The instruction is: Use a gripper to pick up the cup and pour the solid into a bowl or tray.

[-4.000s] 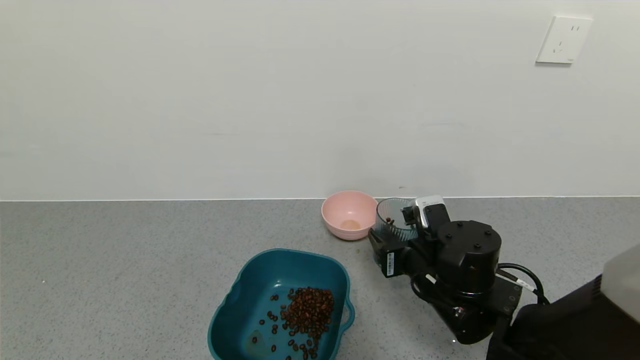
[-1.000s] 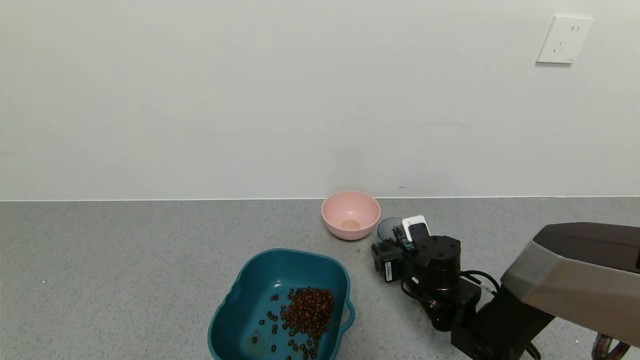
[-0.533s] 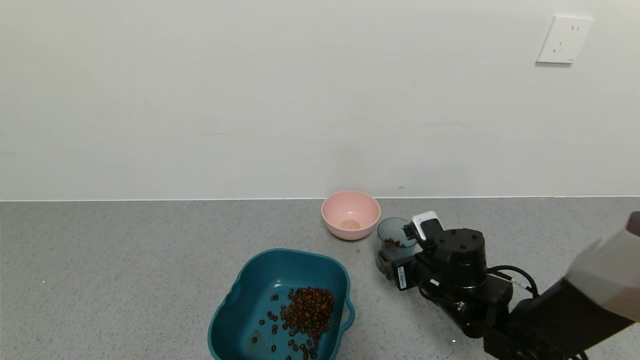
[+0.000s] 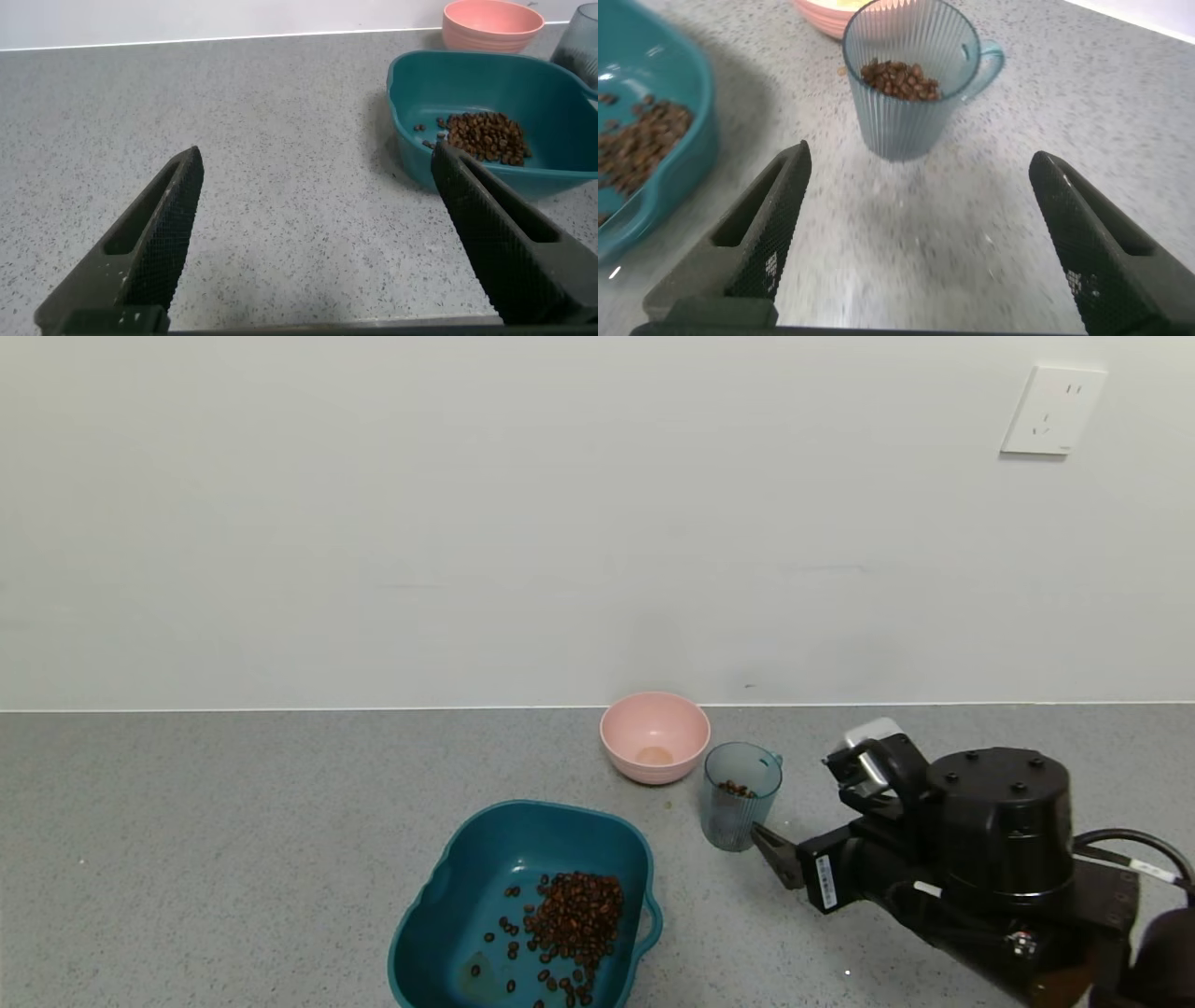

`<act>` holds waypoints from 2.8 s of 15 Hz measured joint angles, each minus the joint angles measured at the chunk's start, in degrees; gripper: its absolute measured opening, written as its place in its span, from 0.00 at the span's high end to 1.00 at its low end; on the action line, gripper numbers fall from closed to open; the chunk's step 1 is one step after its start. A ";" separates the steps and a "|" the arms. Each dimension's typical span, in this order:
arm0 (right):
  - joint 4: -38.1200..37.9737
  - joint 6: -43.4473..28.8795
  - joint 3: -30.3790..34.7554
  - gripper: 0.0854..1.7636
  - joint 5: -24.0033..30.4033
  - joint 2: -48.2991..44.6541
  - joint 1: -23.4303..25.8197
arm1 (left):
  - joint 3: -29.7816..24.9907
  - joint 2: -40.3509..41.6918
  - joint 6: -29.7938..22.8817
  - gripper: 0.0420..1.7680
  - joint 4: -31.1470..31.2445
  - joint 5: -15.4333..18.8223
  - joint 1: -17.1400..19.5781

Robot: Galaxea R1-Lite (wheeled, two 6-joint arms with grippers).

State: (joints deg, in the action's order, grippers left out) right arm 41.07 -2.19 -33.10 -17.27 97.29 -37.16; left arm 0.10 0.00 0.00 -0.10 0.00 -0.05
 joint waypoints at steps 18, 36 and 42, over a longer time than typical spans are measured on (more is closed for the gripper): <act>-48.51 7.84 0.61 0.04 -5.52 -49.05 -4.49 | 0.00 0.00 0.00 0.01 0.00 0.00 0.02; -52.75 7.27 8.68 0.04 -0.55 -78.93 35.60 | 0.00 0.00 0.00 0.01 -0.01 0.00 -0.05; -51.90 7.01 12.46 0.04 9.01 -86.43 36.04 | 0.00 0.00 0.00 0.01 0.00 0.00 -0.05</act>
State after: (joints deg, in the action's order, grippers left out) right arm -10.83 4.82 -20.64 -8.27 10.86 -1.12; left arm 0.10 0.00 0.00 -0.10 0.00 -0.10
